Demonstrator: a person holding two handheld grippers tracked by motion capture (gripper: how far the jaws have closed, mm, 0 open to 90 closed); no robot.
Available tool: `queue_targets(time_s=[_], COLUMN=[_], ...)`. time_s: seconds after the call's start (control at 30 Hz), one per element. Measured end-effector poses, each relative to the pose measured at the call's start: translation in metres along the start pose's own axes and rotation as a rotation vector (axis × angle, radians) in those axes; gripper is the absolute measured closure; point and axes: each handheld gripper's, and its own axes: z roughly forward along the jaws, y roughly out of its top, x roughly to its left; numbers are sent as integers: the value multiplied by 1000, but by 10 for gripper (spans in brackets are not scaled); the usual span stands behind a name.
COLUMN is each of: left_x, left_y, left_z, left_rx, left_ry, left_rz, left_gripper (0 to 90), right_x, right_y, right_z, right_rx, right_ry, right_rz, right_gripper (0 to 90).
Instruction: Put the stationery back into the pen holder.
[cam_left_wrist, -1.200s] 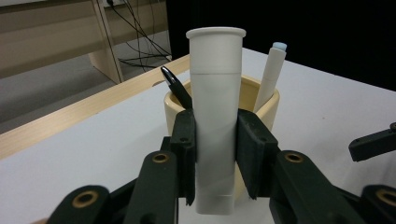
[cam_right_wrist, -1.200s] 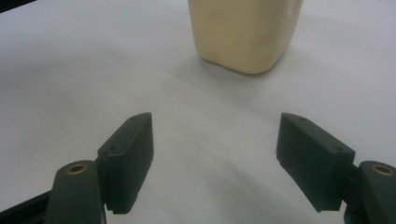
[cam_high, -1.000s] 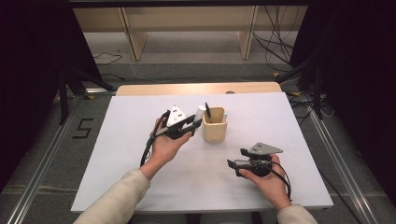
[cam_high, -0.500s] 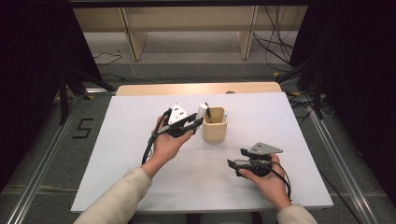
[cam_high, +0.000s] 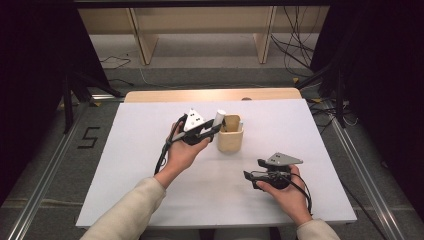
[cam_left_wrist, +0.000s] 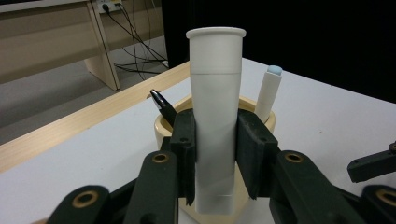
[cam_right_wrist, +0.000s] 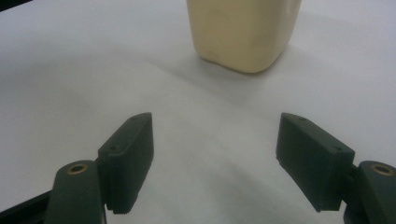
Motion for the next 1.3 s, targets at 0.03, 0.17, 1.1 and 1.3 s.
queue_targets(time_s=[0.03, 0.17, 1.1, 1.3], left_x=[0, 0, 3, 3], left_y=[1, 4, 15, 17], left_z=[0, 0, 4, 6], left_rx=[-1, -8, -36, -41], left_ry=[0, 2, 13, 13], left_rz=[0, 0, 9, 6], left_gripper=[701, 701, 701, 701], right_x=[0, 0, 0, 0], right_y=[0, 0, 0, 0], right_z=[0, 0, 0, 0], right_rx=[0, 0, 3, 1], right_ry=[1, -1, -1, 1], right_rz=[2, -1, 2, 3], right_gripper=[284, 285, 287, 287])
